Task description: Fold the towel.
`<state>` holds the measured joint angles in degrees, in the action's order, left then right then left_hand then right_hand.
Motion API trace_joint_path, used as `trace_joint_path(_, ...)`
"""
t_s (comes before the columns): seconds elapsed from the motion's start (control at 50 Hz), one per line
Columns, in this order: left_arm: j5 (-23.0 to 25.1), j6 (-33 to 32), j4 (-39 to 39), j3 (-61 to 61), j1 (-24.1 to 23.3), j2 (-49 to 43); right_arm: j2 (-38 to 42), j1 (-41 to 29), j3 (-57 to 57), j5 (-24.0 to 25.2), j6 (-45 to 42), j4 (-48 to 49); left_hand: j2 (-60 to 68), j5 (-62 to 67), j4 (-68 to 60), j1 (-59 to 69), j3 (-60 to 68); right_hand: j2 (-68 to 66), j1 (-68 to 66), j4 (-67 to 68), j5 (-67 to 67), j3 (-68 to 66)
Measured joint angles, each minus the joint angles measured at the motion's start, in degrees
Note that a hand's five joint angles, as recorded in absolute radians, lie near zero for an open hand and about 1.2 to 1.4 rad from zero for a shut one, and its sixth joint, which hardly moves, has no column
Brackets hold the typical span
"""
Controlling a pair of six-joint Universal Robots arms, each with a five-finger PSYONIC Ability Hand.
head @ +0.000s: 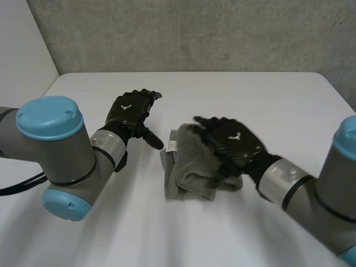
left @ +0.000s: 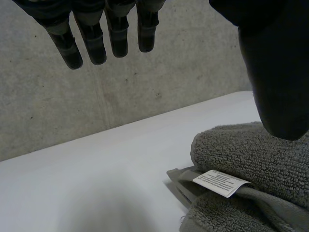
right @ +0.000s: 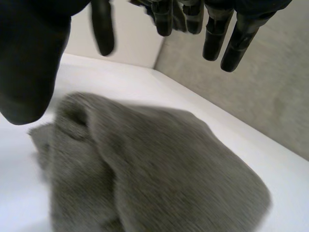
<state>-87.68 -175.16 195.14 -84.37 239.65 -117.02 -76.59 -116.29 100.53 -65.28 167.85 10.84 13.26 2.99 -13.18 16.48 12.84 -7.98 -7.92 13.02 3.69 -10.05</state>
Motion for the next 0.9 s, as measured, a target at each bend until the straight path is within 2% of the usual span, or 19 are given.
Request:
trace_joint_path(0.1, 0.0, 0.0, 0.0, -0.9, 0.2, 1.0, 1.7, -4.8, -0.4, -2.5, -0.8, 3.2, 0.0, 0.0, 0.0, 0.0, 0.0, -6.0, -6.6, 0.0, 0.8, 0.0)
trace_joint_path(0.22, 0.0, 0.0, 0.0, -2.4, 0.8, 2.2, 6.3, -8.4, -2.2, -6.6, -3.2, 7.0, 0.0, 0.0, 0.0, 0.0, 0.0, -14.8, -15.5, 0.0, 10.6, 0.0)
trace_joint_path(0.36, 0.2, 0.0, 0.3, -4.5, 1.9, 3.2, 11.5, -10.4, -4.3, -7.9, -7.2, 8.2, 0.0, 0.0, 0.0, 0.0, 0.0, -42.3, -42.3, 0.0, 36.4, 0.0)
trace_joint_path(0.54, 0.2, 0.1, 0.7, -5.9, 2.6, 3.3, 12.4, -10.1, -4.4, -8.3, -10.8, 9.7, 0.0, 0.0, 0.0, 0.0, 0.0, -66.0, -65.2, 0.0, 60.9, 0.0)
trace_joint_path(0.66, 0.2, 0.1, 1.1, -6.0, 2.7, 3.1, 10.5, -9.5, -3.4, -8.4, -10.9, 10.9, 0.0, 0.0, 0.0, 0.0, 0.0, -66.7, -65.3, 0.0, 61.9, 0.0)
trace_joint_path(0.76, 0.2, 0.1, 1.3, -6.0, 2.8, 3.0, 5.7, -7.7, -1.8, -8.1, -10.7, 11.1, 0.0, 0.0, 0.0, 0.0, 0.0, -66.7, -65.5, 0.0, 61.9, 0.0)
trace_joint_path(0.9, 0.3, 0.0, 1.3, -6.0, 2.9, 3.2, -1.6, 0.4, 2.7, -6.5, -11.1, 10.5, 0.0, 0.0, 0.0, 0.0, 0.0, -66.7, -65.5, 0.0, 61.9, 0.0)
